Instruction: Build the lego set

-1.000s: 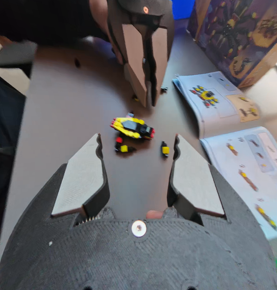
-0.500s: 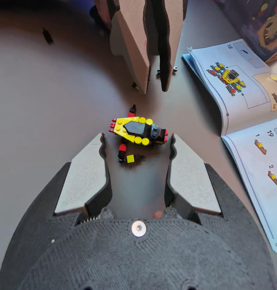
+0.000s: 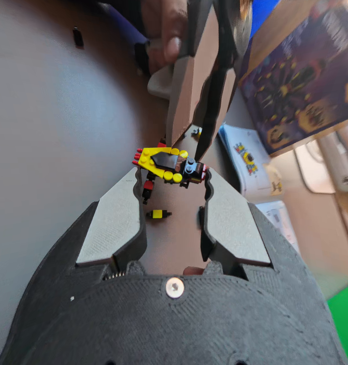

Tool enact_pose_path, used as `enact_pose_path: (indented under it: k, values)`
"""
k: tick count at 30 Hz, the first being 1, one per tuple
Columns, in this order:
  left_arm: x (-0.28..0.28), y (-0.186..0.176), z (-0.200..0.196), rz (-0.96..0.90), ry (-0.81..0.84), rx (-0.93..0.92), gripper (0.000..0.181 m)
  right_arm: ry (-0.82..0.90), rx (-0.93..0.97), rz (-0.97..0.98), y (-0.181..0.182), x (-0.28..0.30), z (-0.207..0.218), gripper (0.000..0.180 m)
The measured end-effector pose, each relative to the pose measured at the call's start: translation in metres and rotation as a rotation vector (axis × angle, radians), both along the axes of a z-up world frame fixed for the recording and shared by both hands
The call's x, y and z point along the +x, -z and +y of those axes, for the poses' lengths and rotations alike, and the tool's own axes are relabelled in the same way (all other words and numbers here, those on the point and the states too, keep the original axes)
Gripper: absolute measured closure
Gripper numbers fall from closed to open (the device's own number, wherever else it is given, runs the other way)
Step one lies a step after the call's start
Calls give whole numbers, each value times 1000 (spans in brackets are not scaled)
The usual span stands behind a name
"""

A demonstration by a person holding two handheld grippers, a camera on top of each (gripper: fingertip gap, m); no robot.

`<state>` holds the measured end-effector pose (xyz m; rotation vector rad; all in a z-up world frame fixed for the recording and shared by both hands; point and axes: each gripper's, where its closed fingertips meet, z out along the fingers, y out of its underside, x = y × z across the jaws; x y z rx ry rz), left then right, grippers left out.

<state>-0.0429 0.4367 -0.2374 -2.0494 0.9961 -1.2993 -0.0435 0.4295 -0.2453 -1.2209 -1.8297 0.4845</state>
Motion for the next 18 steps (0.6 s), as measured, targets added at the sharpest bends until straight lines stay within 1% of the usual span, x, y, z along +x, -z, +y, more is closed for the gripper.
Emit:
enact_pose_path:
  k: [2, 5, 7, 8, 9, 11, 15, 16, 18]
  values:
    - [5, -6, -7, -54, 39, -32, 132, -32, 132, 52, -11, -2, -4, 117]
    - [12, -15, -17, -130, 92, -78, 138, -57, 315, 90, -22, -4, -10, 117]
    - [16, -16, -24, -142, 128, -101, 143, -41, 381, 100, -25, -6, -10, 117]
    - [17, -16, -28, -145, 147, -102, 148, -35, 397, 100, -26, -6, -9, 117]
    - [19, -17, -31, -148, 165, -95, 157, -32, 405, 104, -27, -6, -8, 117]
    - [20, -16, -31, -134, 157, -68, 158, -36, 401, 114, -27, -5, -8, 117]
    - [17, -17, -28, -146, 142, -71, 159, -48, 380, 128, -28, -3, -8, 117]
    - [16, -19, -27, -154, 133, -68, 159, -52, 362, 130, -28, -1, -8, 116]
    - [10, -19, -21, -154, 102, -58, 159, -59, 292, 121, -27, 9, -2, 120]
